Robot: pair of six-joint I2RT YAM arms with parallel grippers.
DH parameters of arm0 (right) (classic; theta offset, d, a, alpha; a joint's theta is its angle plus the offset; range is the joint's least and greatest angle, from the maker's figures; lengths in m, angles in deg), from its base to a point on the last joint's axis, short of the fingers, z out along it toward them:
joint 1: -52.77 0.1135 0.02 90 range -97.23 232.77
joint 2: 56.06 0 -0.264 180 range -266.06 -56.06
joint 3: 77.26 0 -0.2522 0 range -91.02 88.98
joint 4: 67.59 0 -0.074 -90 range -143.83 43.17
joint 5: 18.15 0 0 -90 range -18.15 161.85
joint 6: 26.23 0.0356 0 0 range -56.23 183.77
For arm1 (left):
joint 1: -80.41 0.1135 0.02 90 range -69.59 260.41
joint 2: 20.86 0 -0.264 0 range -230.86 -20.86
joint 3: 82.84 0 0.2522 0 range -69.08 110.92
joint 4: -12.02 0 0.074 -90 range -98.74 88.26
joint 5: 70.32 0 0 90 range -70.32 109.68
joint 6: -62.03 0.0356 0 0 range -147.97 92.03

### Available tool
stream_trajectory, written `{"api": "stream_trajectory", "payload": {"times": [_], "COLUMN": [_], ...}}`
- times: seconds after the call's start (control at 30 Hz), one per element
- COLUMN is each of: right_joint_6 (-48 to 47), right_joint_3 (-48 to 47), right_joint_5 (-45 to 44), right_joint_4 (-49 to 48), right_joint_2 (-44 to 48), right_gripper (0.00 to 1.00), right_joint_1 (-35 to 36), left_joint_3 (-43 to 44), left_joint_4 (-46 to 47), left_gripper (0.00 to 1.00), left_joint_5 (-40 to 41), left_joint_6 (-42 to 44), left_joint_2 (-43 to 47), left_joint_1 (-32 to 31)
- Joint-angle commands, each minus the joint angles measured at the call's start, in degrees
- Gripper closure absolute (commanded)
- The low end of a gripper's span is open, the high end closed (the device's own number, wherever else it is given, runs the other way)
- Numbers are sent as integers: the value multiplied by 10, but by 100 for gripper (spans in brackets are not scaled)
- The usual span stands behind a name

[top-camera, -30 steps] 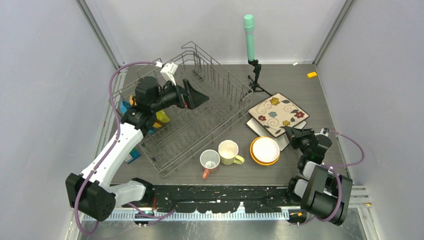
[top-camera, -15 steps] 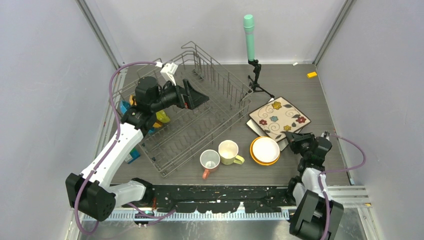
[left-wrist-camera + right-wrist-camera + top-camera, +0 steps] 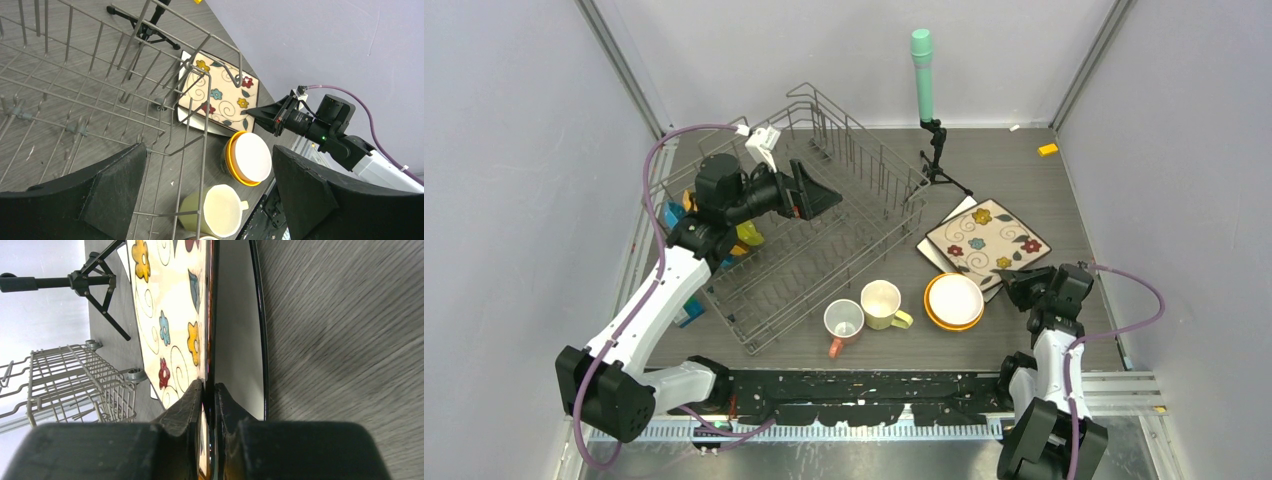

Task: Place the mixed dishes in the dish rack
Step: Pick up the plate at the center of the board.

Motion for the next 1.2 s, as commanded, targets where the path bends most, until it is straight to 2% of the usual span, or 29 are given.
{"api": "stream_trajectory", "payload": {"times": [0.0, 0.37, 0.77, 1.17], "right_joint_6": [-31, 11, 45, 83], "right_joint_3": [-7, 19, 7, 10], "right_joint_5": [-31, 8, 55, 92], "right_joint_4": [12, -105, -318, -523], "right_joint_2": [-1, -81, -288, -451], "right_gripper": [96, 85, 77, 61], "right_joint_1": [-2, -2, -2, -3], "left_joint_3": [-4, -6, -7, -5], "left_joint_4": [21, 24, 26, 24], "left_gripper": [1, 1, 1, 1], "left_joint_5": [-11, -9, -8, -7], "left_joint_6": [3, 0, -3, -3], "left_joint_2": [2, 5, 7, 3], "left_joint_1": [0, 0, 0, 0]}}
